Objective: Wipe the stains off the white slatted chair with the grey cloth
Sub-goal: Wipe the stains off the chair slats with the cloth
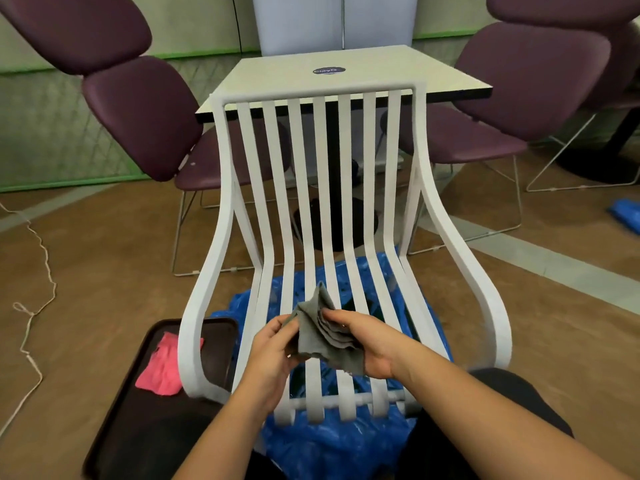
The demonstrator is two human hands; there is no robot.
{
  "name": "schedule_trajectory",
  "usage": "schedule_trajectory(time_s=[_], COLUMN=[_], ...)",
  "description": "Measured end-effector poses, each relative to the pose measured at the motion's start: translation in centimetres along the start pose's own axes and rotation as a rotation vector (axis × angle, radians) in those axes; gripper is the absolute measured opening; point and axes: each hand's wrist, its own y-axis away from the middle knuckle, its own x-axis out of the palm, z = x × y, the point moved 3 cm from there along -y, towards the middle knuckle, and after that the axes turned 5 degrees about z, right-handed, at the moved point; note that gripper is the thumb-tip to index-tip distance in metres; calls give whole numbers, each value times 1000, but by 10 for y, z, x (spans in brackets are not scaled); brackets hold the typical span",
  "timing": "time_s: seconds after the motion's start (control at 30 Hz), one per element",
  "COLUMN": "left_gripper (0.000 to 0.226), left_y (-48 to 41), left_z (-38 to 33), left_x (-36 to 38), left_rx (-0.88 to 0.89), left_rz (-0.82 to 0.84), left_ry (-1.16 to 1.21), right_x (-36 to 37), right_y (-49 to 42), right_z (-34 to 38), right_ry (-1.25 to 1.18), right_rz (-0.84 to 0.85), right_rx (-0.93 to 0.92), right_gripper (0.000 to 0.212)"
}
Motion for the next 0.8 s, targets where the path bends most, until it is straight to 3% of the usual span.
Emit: schedule_trajectory(time_s=[0.13,0.23,0.37,0.53,0.63,0.8], left_gripper=[27,30,41,56,63,70], left_y=[1,-1,-3,-8,-9,-12], left_z=[3,5,11,17,19,20], left_x=[2,3,3,0,-2,-10], left_rx=[-53,-60,-159,-156,-168,-179], left_rz=[-28,-54,-37,-15,-63,-121], left_ry=[31,75,262,195,131,6], right_x=[-9,-12,-7,-10,-15,-16], right_y=[-12,-18,-19,-19,-18,-10], right_z=[-5,-5,-2,-1,1,12], right_ry=[-22,7,34,165,169,170], right_rz=[-45,-70,-37,-141,-254,-264], right_rx=[-51,-79,-108,-202,-220,-334], right_gripper=[43,61,69,28,26,26])
